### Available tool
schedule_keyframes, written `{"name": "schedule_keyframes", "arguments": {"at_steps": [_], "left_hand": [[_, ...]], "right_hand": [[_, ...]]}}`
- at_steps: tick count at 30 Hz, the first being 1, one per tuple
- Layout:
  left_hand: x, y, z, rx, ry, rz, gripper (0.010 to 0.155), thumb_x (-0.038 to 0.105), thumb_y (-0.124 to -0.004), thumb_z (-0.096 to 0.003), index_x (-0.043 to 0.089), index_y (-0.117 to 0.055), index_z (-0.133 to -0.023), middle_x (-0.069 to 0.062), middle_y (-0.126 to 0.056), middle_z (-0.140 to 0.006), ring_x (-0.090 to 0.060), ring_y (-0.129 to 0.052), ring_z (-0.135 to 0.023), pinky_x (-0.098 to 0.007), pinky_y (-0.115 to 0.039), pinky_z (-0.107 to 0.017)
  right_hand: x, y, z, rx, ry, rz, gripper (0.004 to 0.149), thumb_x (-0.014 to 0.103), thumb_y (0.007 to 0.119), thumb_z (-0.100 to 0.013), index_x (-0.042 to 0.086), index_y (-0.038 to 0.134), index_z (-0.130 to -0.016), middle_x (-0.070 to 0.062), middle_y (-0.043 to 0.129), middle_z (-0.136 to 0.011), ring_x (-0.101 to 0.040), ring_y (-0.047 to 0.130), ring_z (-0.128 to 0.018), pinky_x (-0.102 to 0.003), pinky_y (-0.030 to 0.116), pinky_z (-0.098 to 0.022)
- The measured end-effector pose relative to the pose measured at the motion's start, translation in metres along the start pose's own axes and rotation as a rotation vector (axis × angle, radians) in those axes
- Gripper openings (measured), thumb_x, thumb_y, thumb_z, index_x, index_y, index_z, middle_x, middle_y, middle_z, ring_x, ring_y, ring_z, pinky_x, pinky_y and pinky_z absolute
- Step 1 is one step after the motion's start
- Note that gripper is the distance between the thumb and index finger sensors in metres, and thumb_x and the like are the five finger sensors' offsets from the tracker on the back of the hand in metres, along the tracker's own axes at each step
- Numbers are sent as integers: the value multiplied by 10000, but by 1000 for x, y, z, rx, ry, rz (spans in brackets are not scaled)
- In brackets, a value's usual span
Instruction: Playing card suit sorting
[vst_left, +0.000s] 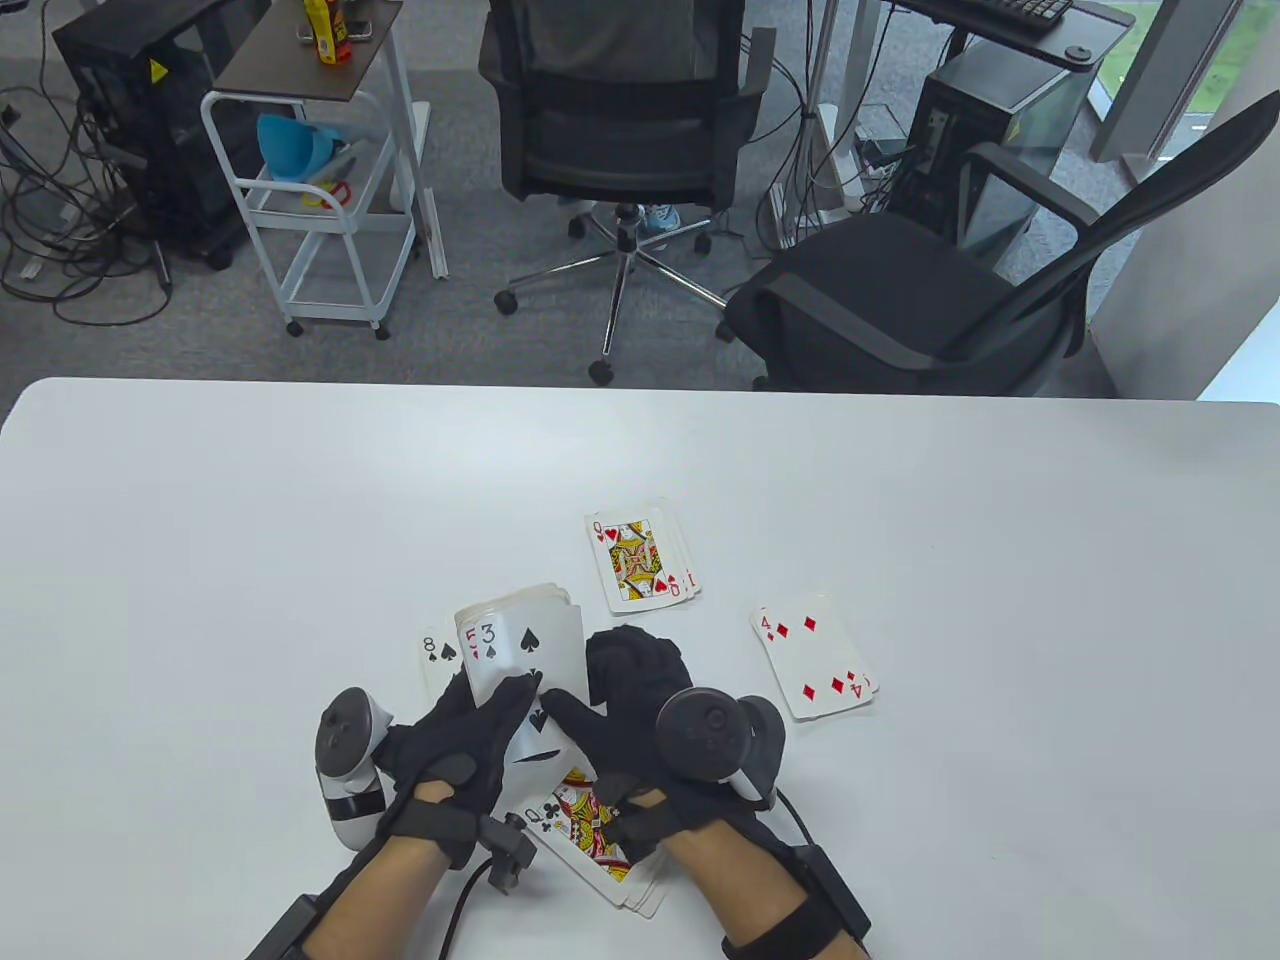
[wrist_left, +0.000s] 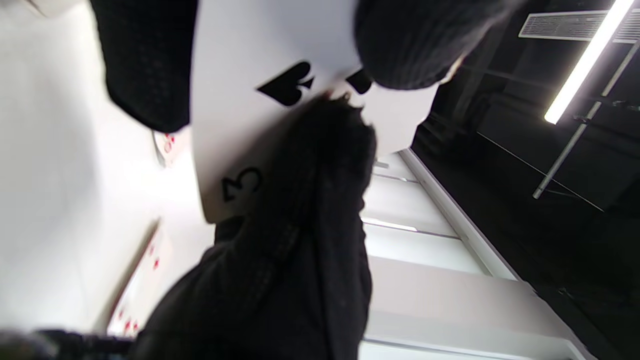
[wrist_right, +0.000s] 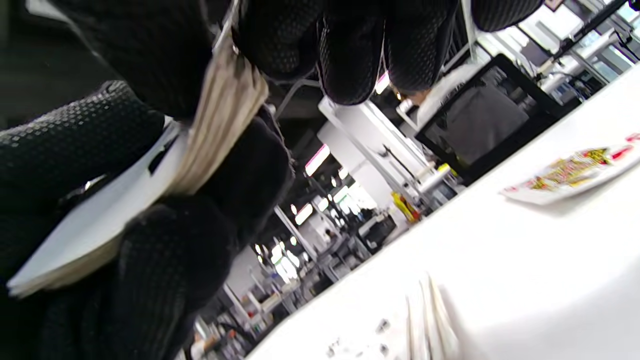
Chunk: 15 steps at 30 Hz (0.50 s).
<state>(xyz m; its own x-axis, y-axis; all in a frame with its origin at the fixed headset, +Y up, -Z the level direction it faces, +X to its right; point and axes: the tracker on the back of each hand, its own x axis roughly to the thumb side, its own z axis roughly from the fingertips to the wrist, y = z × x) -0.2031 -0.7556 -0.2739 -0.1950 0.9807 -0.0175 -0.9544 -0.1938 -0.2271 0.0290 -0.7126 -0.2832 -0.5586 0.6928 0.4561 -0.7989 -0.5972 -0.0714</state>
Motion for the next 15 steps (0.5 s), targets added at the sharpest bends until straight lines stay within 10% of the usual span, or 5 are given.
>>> {"name": "schedule_keyframes", "arguments": {"at_steps": [5, 15], "left_hand": [[4, 0, -5, -115, 4, 1, 587, 478, -797, -537, 287, -584, -1050, 8, -780, -1027, -310, -899, -867, -420, -924, -495], [15, 22, -1, 43, -31, 27, 565, 470, -801, -538, 275, -617, -1036, -2, -807, -1006, -312, -915, -849, -427, -927, -486]], "right_hand": [[3, -8, 1, -67, -29, -24, 382, 386, 804, -523, 59, 826, -721, -159, 785, -924, -451, 729, -915, -692, 516, -673], [-3, -7, 0, -51, 29, 18, 398, 377, 850, -517, 94, 834, -795, -165, 763, -952, -460, 692, -932, -702, 487, -673]]}}
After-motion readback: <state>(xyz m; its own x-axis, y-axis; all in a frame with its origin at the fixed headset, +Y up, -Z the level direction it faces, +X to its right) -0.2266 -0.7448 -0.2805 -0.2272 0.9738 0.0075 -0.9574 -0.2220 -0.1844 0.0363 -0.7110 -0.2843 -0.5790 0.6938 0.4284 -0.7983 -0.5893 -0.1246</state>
